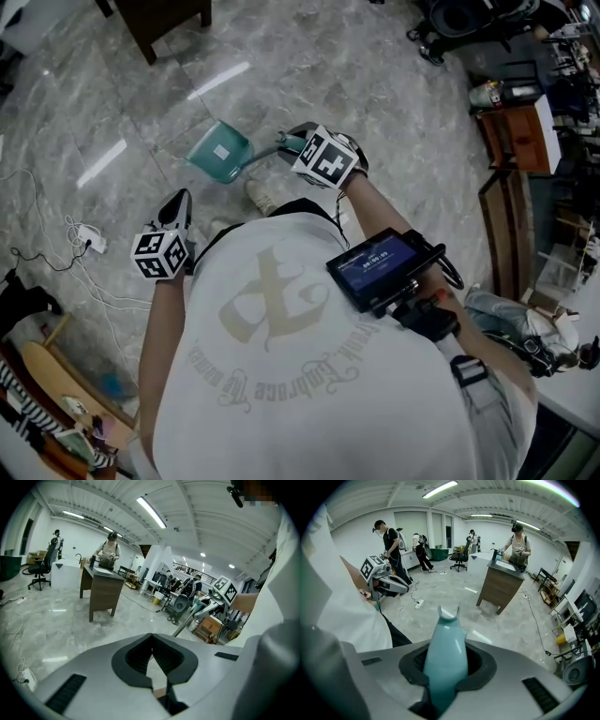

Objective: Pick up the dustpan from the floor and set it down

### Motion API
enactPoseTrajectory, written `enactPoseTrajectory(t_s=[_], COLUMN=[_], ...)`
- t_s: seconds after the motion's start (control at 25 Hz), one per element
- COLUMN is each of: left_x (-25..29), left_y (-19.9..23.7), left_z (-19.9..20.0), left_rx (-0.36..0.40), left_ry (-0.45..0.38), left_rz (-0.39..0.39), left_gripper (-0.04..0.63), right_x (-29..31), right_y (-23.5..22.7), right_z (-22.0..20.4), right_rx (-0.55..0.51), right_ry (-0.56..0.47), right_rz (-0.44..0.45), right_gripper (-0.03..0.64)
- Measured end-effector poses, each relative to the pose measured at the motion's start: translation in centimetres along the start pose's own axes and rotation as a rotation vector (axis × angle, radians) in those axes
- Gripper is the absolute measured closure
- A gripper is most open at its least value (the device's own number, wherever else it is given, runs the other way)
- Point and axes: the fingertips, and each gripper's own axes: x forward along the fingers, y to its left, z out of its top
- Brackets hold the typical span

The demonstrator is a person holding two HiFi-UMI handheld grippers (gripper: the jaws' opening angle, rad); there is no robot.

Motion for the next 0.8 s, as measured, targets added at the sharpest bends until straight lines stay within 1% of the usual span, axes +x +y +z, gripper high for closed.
enactPoseTrajectory(t_s=[0.2, 0.52, 0.68, 0.8], left_x=[0.4, 0.2, -0.7, -1.0], left_y=[-0.3, 0.0, 1.1, 0.8], left_z=[-0.4, -0.8, -0.3, -0.6], left_rx=[0.008, -0.041, -0.052, -0.062], left_ry=[0.029, 0.036, 0.031, 0.036], left_rz=[-0.016, -0.027, -0.016, -0.018], left_gripper=[0.583, 0.583, 0.583, 0.583], right_x=[-0.2, -0.2, 0.4, 0.1], right_y=[-0.2, 0.0, -0.3, -0.1], right_z=[-1.1, -1.5, 0.0, 0.3], right_rx=[0.031, 0.067, 0.069, 0.059], right_ry=[0.019, 0.033, 0.029, 0.044], right_rz=[-0.012, -0.022, -0.014, -0.012], right_gripper=[0.525, 0.523, 0.523, 0.523])
